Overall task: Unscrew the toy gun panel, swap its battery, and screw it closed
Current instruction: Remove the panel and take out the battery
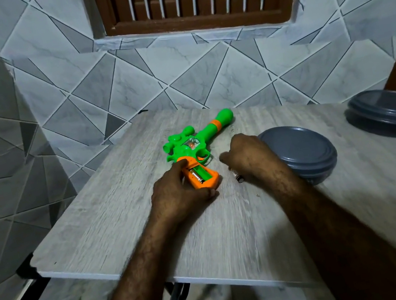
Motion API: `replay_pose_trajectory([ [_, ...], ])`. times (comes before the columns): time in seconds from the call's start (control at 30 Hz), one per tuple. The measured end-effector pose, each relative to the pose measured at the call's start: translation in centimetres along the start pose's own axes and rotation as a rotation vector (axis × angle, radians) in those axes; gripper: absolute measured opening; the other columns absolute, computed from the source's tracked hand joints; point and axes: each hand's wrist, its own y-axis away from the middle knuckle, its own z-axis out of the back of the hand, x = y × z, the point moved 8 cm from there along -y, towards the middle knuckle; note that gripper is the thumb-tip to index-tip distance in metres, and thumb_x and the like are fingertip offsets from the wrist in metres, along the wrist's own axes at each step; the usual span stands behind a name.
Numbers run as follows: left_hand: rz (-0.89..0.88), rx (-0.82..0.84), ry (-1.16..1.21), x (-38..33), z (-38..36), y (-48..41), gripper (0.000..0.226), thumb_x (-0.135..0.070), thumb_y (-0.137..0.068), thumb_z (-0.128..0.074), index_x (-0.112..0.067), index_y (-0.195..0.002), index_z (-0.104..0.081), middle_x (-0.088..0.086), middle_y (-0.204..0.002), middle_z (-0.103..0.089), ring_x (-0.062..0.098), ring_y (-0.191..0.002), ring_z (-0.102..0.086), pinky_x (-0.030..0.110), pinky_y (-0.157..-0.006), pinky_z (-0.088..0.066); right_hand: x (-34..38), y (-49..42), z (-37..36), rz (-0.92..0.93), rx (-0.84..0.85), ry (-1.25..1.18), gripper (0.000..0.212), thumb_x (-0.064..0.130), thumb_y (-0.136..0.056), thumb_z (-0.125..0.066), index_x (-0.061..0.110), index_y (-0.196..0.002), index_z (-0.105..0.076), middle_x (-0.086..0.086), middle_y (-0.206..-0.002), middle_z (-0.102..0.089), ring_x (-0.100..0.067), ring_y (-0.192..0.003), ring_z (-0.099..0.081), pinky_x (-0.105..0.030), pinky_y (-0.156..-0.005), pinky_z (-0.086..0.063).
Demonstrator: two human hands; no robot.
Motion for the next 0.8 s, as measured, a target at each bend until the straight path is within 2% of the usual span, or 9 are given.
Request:
replay_pose_trajectory([
  [0.1, -0.011, -0.012, 0.0, -0.2, 0.1, 0.0, 0.107, -0.058, -0.04, -0.079, -0.034, -0.14, -0.047, -0.007, -0.133, -0.061, 0.014, -0.121, -0.057, 0.038, -0.104, -0.046, 0.8, -0.7, 0.8, 0.066, -0.036, -0.384, 0.015, 0.013, -0.094, -0.049, 0.009, -0.082, -0.058, -0.02, -0.095, -0.066, -0.036, -0.085, -0.065, -0.037, -0.072, -0.051],
  [0.13, -0.014, -0.015, -0.004, -0.2, 0.1, 0.0, 0.106, -0.057, -0.041, -0.079, -0.033, -0.139, -0.048, -0.007, -0.132, -0.061, 0.014, -0.121, -0.057, 0.037, -0.103, -0.046, 1.0, -0.9, 0.7, 0.081, -0.032, -0.559, 0.014, 0.008, -0.093, -0.05, 0.009, -0.084, -0.061, -0.017, -0.086, -0.065, -0.031, -0.073, -0.065, -0.037, -0.068, -0.053],
  [0.2, -0.014, -0.019, -0.001, -0.3, 0.2, 0.1, 0.104, -0.057, -0.041, -0.078, -0.031, -0.138, -0.049, -0.005, -0.13, -0.063, 0.014, -0.119, -0.058, 0.037, -0.102, -0.046, 1.7, -1.1, 0.4, 0.138, -0.028, -0.83, 0.01, 0.004, -0.092, -0.057, 0.009, -0.093, -0.066, -0.012, -0.08, -0.064, -0.021, -0.066, -0.064, -0.031, -0.062, -0.053],
  [0.27, -0.015, -0.022, 0.011, -0.5, 0.3, 0.2, 0.104, -0.056, -0.041, -0.078, -0.03, -0.138, -0.049, -0.005, -0.13, -0.063, 0.014, -0.118, -0.058, 0.036, -0.102, -0.046, 2.2, -1.2, 0.5, 0.199, -0.058, -0.928, 0.005, 0.006, -0.088, -0.066, 0.008, -0.093, -0.067, -0.009, -0.078, -0.069, -0.018, -0.068, -0.065, -0.026, -0.06, -0.051],
  [0.37, -0.02, -0.02, -0.003, -0.6, 0.4, 0.3, 0.102, -0.054, -0.047, -0.084, -0.029, -0.139, -0.048, -0.005, -0.13, -0.063, 0.014, -0.119, -0.058, 0.031, -0.101, -0.046, 2.7, -1.0, -0.3, 0.167, -0.008, -1.068, 0.006, 0.003, -0.091, -0.062, 0.005, -0.096, -0.062, -0.008, -0.078, -0.068, -0.018, -0.062, -0.062, -0.025, -0.054, -0.054],
  [0.5, -0.023, -0.02, 0.001, -0.6, 0.4, 0.3, 0.097, -0.049, -0.053, -0.088, -0.029, -0.139, -0.048, -0.005, -0.129, -0.064, 0.013, -0.117, -0.059, 0.025, -0.096, -0.044, 3.0, -1.2, -1.7, 0.177, -0.033, -1.042, 0.014, 0.002, -0.091, -0.061, 0.015, -0.085, -0.061, -0.015, -0.086, -0.07, -0.02, -0.062, -0.063, -0.038, -0.065, -0.059],
  [0.57, -0.024, -0.012, -0.002, -0.8, 0.4, 0.4, 0.097, -0.05, -0.051, -0.087, -0.028, -0.138, -0.049, -0.005, -0.128, -0.064, 0.014, -0.117, -0.059, 0.023, -0.093, -0.042, 2.9, -1.5, -2.2, 0.185, -0.056, -1.007, 0.019, 0.004, -0.09, -0.062, 0.021, -0.082, -0.062, -0.011, -0.088, -0.072, -0.021, -0.066, -0.067, -0.045, -0.072, -0.06],
  [0.67, -0.022, -0.006, -0.012, -0.9, 0.3, 0.5, 0.105, -0.057, -0.044, -0.079, -0.029, -0.139, -0.048, -0.006, -0.129, -0.063, 0.014, -0.118, -0.058, 0.025, -0.096, -0.044, 3.0, -2.0, -2.8, 0.188, -0.042, -1.009, 0.02, 0.004, -0.091, -0.061, 0.023, -0.082, -0.062, -0.008, -0.089, -0.072, -0.021, -0.07, -0.068, -0.043, -0.074, -0.061],
  [0.8, -0.02, 0.004, -0.034, -1.0, 0.4, 0.6, 0.106, -0.058, -0.042, -0.076, -0.028, -0.14, -0.047, -0.005, -0.129, -0.063, 0.015, -0.119, -0.057, 0.028, -0.098, -0.045, 3.8, -2.2, -3.1, 0.253, -0.011, -0.962, 0.022, 0.002, -0.092, -0.058, 0.022, -0.084, -0.062, -0.008, -0.088, -0.07, -0.016, -0.065, -0.066, -0.034, -0.068, -0.06],
])
